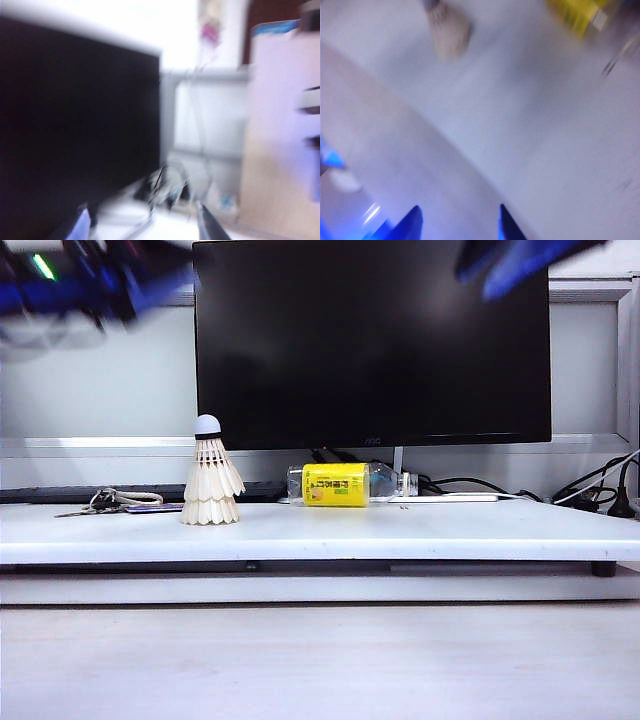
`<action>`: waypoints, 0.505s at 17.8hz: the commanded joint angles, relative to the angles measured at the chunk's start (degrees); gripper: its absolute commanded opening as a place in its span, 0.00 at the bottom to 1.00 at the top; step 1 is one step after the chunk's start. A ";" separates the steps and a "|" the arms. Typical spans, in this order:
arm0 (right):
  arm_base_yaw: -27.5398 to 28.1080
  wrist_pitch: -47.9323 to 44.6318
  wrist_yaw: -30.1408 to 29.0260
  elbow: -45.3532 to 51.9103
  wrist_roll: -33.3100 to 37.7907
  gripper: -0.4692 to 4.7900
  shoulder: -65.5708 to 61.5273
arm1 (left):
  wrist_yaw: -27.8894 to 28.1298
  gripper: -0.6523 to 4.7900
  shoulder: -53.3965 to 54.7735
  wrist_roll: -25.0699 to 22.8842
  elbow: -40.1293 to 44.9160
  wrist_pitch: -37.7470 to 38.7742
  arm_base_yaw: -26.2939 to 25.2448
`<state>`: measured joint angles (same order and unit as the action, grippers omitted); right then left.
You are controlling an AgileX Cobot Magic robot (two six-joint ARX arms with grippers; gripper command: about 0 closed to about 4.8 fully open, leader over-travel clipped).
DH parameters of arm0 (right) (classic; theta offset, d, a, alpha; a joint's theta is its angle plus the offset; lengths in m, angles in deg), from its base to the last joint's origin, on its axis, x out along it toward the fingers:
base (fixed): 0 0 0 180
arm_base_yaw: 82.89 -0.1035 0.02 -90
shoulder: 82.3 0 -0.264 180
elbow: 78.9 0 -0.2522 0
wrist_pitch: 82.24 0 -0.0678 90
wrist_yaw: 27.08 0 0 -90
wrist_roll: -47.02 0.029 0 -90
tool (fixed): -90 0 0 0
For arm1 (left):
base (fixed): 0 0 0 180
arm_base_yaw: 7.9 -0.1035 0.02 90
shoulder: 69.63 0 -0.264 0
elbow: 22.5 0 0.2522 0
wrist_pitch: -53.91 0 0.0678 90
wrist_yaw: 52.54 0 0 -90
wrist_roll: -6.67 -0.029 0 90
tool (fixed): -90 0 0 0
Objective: Stack the badminton balls on the table vertically.
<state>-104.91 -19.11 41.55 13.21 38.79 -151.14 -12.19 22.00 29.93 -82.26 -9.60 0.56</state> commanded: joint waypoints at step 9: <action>0.48 -16.17 15.45 15.15 0.39 0.46 27.93 | 2.69 0.48 -49.75 -17.14 0.00 62.93 -15.61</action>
<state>-104.34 -34.37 56.13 27.81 38.77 -124.21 -13.81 -24.86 18.98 -82.26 43.90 -15.19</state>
